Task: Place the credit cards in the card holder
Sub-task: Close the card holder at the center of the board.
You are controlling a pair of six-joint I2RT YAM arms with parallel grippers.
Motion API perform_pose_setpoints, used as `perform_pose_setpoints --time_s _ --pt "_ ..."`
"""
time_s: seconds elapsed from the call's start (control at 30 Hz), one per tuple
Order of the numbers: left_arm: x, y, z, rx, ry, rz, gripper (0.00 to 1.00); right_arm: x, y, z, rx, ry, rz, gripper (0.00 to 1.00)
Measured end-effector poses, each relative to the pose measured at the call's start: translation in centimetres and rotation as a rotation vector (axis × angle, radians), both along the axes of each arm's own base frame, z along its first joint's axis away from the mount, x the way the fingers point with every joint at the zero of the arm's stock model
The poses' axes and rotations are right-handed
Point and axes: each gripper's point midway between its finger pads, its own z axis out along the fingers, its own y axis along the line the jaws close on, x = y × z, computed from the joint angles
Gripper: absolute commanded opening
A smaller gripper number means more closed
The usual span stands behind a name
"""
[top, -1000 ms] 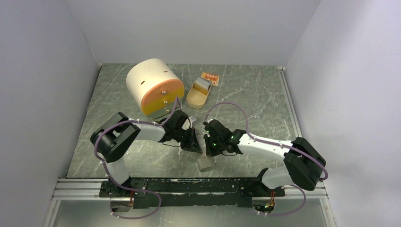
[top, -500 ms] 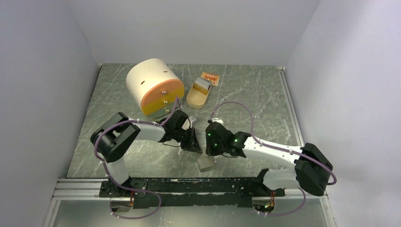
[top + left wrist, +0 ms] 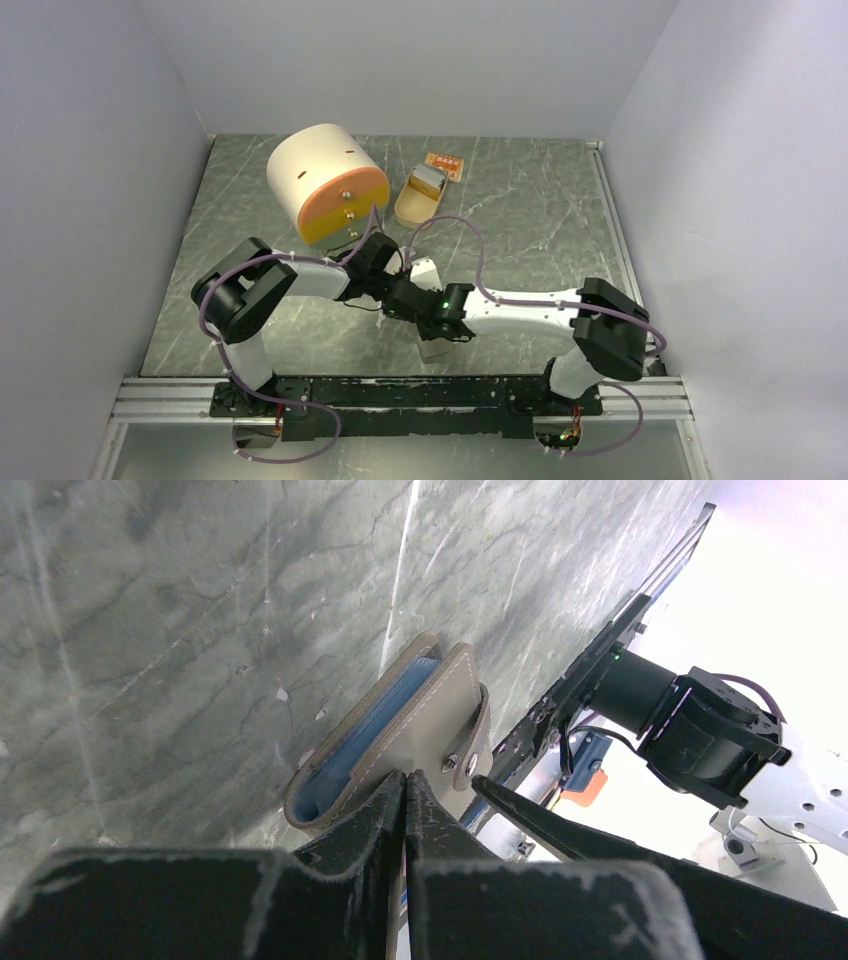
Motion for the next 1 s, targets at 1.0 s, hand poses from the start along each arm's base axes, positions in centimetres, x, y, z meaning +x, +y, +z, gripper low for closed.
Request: perform_pose_setpoints --time_s 1.0 --pt "0.0 -0.1 0.0 -0.004 0.002 -0.001 0.09 -0.1 -1.1 -0.8 -0.244 -0.099 0.026 0.00"
